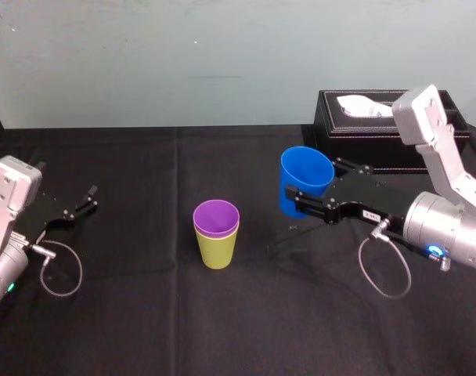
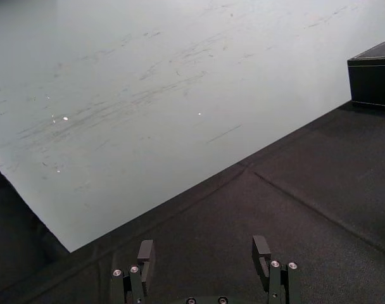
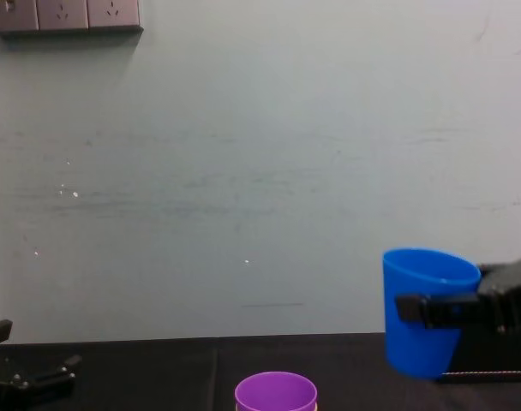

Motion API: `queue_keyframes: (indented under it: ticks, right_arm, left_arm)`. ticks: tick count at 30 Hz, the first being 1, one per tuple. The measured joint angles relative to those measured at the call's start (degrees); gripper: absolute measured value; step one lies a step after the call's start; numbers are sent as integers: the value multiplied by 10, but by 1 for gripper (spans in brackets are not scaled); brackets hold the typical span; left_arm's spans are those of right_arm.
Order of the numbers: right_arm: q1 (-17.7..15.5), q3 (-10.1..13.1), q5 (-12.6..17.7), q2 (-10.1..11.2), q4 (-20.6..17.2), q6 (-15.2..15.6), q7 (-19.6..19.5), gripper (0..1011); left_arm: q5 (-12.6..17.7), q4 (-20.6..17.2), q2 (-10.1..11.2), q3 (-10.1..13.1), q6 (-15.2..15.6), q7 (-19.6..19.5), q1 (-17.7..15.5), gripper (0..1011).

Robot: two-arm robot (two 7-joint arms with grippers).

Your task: Stack the three plastic cups sequentially using one hand.

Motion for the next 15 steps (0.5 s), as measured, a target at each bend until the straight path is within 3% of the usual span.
queue_keyframes:
  ticks: [8,15]
  right_arm:
    - [23,-19,8,6,-26,13,5,726]
    - [52,-53,3,-4,-23,23,5,726]
  left_arm:
    - [0,0,0,0,0,0,0,1010]
    - [0,0,0,0,0,0,0,1010]
